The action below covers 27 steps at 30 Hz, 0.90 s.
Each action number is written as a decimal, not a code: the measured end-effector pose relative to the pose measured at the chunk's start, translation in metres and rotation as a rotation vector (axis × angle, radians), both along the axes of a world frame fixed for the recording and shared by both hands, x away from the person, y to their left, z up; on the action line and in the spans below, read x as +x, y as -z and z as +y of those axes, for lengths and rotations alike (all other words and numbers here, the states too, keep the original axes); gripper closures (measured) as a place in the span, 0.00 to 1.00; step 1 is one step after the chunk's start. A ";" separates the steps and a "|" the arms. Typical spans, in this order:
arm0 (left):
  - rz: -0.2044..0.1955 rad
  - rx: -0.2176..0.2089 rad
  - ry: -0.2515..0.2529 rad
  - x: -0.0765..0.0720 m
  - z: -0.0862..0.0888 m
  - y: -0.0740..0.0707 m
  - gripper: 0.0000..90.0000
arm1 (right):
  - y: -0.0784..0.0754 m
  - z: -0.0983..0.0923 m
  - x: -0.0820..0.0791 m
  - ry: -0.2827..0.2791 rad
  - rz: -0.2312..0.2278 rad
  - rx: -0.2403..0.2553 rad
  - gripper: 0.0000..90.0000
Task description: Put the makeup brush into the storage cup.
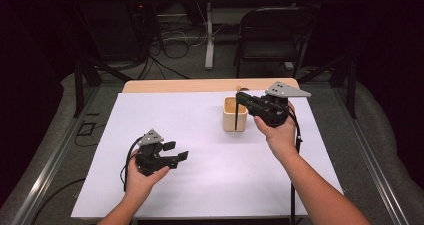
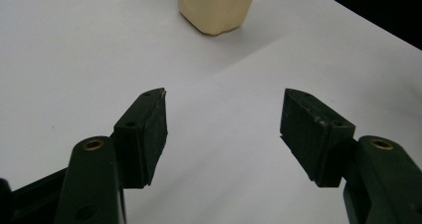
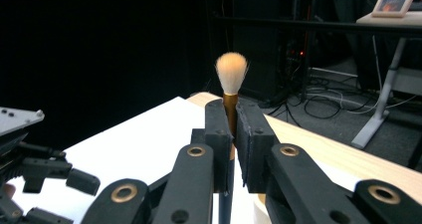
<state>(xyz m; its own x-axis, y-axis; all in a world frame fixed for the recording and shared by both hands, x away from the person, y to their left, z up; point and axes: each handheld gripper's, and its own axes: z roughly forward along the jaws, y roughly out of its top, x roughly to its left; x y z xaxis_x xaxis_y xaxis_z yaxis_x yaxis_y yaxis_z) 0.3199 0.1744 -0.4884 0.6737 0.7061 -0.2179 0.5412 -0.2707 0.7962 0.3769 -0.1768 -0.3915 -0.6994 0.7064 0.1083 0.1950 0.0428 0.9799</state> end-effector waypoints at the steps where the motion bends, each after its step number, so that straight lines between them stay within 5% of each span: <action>1: 0.001 -0.001 -0.004 0.000 0.001 0.000 0.39 | -0.001 0.001 0.001 0.003 0.000 0.000 0.94; 16: -0.013 -0.023 -0.036 -0.001 0.010 0.001 0.39 | -0.016 0.004 0.020 0.048 -0.016 -0.018 0.94; 27: -0.016 -0.001 -0.036 -0.001 0.010 0.005 0.39 | -0.018 0.001 0.036 0.085 -0.006 -0.003 0.94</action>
<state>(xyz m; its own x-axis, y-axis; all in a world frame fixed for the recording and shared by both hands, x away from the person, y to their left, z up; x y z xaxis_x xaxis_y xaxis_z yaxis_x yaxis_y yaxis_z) 0.3191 0.1846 -0.4934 0.6513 0.7297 -0.2082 0.5380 -0.2505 0.8049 0.4130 -0.1756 -0.3738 -0.6377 0.7634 0.1022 0.1921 0.0292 0.9809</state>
